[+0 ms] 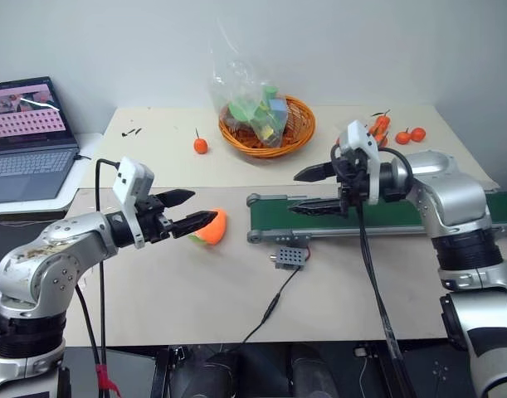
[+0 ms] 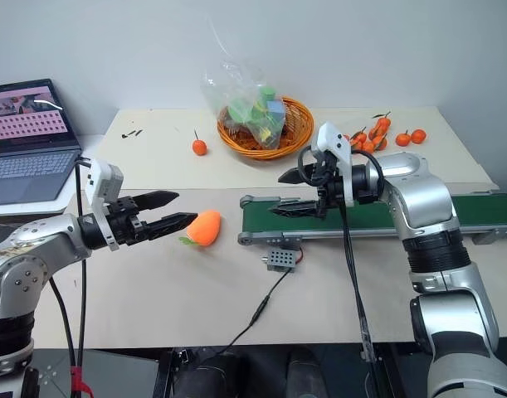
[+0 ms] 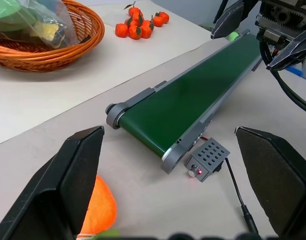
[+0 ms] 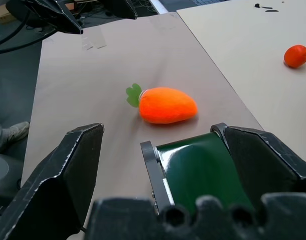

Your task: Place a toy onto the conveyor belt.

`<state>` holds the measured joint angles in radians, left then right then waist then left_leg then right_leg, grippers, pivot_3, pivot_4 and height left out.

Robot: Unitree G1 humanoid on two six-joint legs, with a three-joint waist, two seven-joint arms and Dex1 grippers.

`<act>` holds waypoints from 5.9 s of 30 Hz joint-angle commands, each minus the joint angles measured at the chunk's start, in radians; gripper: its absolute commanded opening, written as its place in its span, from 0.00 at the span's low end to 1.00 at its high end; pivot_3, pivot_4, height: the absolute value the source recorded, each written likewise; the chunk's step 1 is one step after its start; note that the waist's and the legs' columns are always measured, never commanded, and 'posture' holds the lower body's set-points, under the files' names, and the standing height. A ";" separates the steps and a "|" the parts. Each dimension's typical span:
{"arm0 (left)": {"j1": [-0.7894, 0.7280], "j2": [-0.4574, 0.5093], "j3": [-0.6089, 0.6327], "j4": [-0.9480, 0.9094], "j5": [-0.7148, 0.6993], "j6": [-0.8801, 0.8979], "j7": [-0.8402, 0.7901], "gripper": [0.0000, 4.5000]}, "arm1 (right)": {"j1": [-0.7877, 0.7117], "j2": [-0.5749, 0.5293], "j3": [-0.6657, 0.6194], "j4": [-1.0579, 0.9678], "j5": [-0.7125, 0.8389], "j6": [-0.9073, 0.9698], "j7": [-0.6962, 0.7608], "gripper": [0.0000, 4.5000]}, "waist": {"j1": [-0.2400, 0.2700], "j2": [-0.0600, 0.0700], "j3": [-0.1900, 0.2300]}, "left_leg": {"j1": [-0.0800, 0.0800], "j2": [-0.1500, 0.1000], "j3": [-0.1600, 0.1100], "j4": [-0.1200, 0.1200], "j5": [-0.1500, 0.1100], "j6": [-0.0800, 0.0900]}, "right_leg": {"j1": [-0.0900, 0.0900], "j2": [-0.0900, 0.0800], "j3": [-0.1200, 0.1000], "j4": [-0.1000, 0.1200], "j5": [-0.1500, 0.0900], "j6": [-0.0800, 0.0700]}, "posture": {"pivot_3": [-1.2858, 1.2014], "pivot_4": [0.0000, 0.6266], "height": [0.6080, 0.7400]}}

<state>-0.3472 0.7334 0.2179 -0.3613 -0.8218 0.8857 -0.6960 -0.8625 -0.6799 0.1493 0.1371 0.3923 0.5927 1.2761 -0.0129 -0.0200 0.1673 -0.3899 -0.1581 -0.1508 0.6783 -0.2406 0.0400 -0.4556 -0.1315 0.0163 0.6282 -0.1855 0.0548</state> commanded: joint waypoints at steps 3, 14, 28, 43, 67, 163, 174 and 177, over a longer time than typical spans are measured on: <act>0.033 -0.005 0.073 0.046 0.066 -0.068 0.061 0.99 | -0.019 0.002 -0.010 -0.011 -0.006 -0.016 0.001 1.00 | -0.001 0.000 0.000 | 0.000 0.000 0.001 0.000 0.000 0.000 | 0.000 0.000 0.001 0.000 0.000 0.000 | 0.52 0.24 1.00; 0.162 -0.102 0.234 0.234 0.096 -0.048 0.228 0.99 | -0.027 0.012 -0.007 0.007 -0.022 -0.023 0.017 1.00 | 0.005 0.000 0.000 | 0.000 0.001 0.002 0.000 -0.001 0.000 | -0.001 0.002 0.001 0.000 0.001 -0.001 | 0.52 0.24 1.00; 0.059 -0.425 0.387 0.338 -0.191 0.179 0.539 0.99 | -0.003 0.002 -0.020 -0.018 -0.025 -0.011 0.003 1.00 | 0.006 -0.001 0.000 | 0.000 0.001 0.002 0.001 -0.001 0.000 | -0.001 0.002 0.000 0.000 0.001 -0.001 | 0.52 0.24 1.00; -0.065 -0.605 0.469 0.521 -0.508 0.194 0.879 0.99 | 0.009 -0.029 -0.035 -0.046 -0.022 0.001 -0.018 1.00 | 0.003 -0.002 -0.001 | 0.000 0.001 0.004 0.002 -0.001 -0.001 | 0.000 0.001 0.002 0.001 0.001 0.000 | 0.52 0.24 1.00; -0.077 -0.557 0.320 0.654 -0.350 0.137 0.801 0.99 | 0.017 -0.039 -0.039 -0.068 -0.012 0.009 -0.058 1.00 | 0.009 -0.002 -0.001 | 0.001 0.001 0.006 0.003 -0.001 0.000 | 0.000 0.001 0.004 0.001 0.002 0.000 | 0.52 0.24 1.00; -0.609 -0.207 -0.879 1.272 1.737 -1.734 1.003 0.99 | 0.131 -0.090 -0.115 -0.198 0.029 0.070 -0.180 1.00 | 0.018 -0.003 -0.001 | 0.002 0.002 0.029 0.006 -0.010 0.015 | -0.003 0.002 0.018 -0.004 0.011 0.010 | 0.52 0.24 1.00; -0.267 -0.168 -0.493 0.747 0.543 -1.019 -0.036 0.99 | 0.084 -0.074 -0.071 -0.136 0.007 0.035 -0.136 1.00 | -0.003 -0.003 -0.001 | -0.001 0.002 0.029 0.010 -0.011 0.018 | -0.005 0.002 0.018 -0.002 0.011 0.010 | 0.52 0.24 1.00; -0.154 -0.052 -0.424 0.444 0.363 -0.709 -0.165 0.99 | 0.073 -0.067 -0.060 -0.125 0.006 0.029 -0.121 1.00 | -0.025 -0.003 -0.001 | -0.004 0.005 0.029 0.016 -0.016 0.023 | -0.007 0.003 0.018 0.002 0.011 0.010 | 0.52 0.24 1.00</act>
<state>-0.5232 0.6184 -0.2851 0.2924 -0.3046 -0.0104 -0.7645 -0.7628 -0.7442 0.1045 0.0216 0.3956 0.6469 1.1419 -0.0384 -0.0225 0.1667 -0.3958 -0.1532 -0.1215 0.6950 -0.2561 0.0619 -0.4648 -0.1278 0.0337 0.6297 -0.1744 0.0648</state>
